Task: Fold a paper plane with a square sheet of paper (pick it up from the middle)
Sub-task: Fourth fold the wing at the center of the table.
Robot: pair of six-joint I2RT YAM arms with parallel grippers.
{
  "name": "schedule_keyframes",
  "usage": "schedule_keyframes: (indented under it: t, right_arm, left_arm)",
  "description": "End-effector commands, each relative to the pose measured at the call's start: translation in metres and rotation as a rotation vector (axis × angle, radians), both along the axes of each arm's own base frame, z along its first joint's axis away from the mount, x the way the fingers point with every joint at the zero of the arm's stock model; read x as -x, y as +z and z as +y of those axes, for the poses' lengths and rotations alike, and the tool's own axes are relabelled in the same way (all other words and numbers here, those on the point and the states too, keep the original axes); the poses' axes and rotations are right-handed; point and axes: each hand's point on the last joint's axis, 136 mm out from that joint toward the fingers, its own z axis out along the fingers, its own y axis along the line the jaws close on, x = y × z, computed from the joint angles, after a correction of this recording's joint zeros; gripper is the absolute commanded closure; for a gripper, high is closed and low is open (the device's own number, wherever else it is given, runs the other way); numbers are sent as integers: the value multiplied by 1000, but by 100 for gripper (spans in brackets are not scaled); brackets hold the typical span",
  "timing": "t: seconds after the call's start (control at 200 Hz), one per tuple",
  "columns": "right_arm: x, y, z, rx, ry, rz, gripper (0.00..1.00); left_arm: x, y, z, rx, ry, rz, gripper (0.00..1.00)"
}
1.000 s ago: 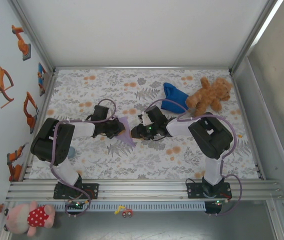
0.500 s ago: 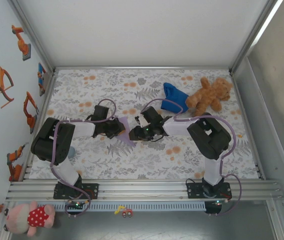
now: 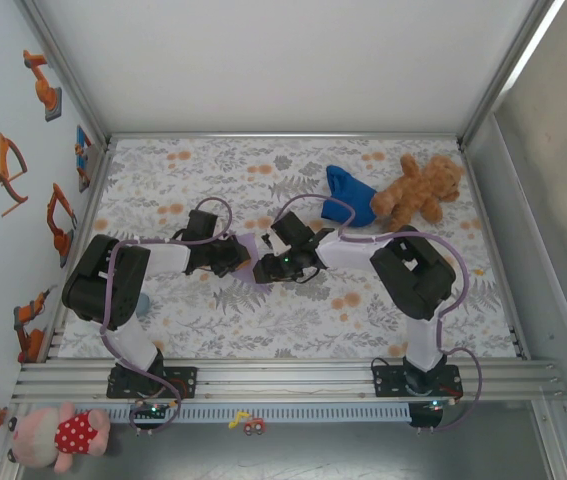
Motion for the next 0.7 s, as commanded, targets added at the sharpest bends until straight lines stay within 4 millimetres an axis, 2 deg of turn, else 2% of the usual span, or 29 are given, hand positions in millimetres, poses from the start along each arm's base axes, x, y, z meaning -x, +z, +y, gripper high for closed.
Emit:
schedule_keyframes:
  t: [0.0,0.461,0.696]
  right_arm:
    - [8,-34,-15,127,10,19,56]
    - [15,-51,-21,170,20,59,72]
    - [16,-54,-22,172,22,71,78]
  left_arm:
    - [-3,0,-1,1,6,17,90]
    - [-4,5,-3,15,7,12,89]
    - [-5,9,-4,26,5,5,88]
